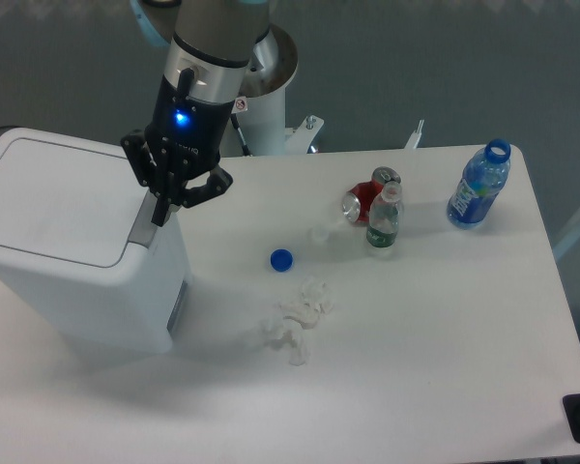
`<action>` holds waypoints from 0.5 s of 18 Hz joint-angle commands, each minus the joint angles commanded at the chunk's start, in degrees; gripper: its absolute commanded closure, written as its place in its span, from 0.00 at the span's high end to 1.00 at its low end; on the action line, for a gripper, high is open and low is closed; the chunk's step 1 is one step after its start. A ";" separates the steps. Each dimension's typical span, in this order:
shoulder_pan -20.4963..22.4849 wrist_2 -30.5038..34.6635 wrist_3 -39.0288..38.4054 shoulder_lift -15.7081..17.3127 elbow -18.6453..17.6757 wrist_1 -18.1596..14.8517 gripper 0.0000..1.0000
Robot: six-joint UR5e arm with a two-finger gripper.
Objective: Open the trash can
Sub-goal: 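Push the gripper against the lid edge to flip the lid open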
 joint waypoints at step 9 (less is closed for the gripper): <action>-0.88 0.00 -1.32 -0.18 -0.97 0.35 0.00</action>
